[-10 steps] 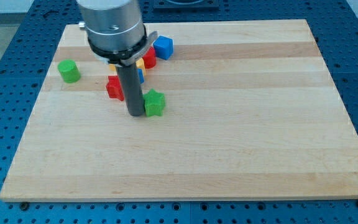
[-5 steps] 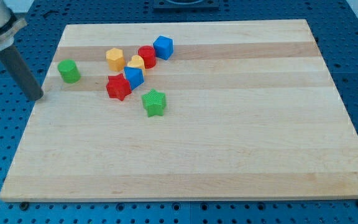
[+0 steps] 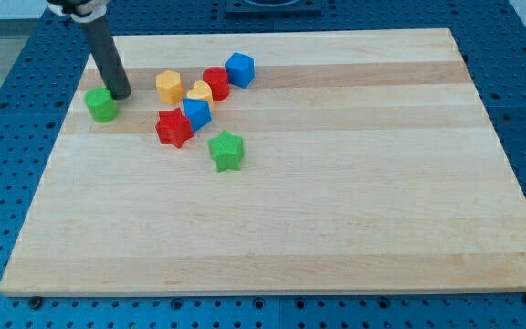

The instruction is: Slide the green circle to the red star

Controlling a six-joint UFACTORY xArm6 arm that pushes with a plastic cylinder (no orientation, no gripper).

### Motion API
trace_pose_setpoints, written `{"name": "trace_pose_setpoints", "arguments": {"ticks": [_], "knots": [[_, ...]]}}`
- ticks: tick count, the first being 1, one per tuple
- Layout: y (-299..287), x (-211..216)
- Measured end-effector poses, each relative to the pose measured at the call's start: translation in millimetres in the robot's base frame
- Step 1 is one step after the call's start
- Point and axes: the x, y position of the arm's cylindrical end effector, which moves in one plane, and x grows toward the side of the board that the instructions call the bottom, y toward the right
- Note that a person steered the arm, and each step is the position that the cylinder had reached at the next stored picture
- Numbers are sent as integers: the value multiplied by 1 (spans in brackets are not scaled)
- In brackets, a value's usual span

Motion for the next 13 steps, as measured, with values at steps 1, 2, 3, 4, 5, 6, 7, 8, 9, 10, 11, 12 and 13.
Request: {"name": "trace_pose_setpoints", "arguments": {"ticks": [1,2,3,4,5,6,7,8,9,10,11,12,13], "knots": [[0,30],[0,44],[-3,21],[-31,-4],[-64,2],[-63,26],[-27,36],[28,40],[30,42],[-8,36],[-39,32],[-53,35],[-37,44]]}}
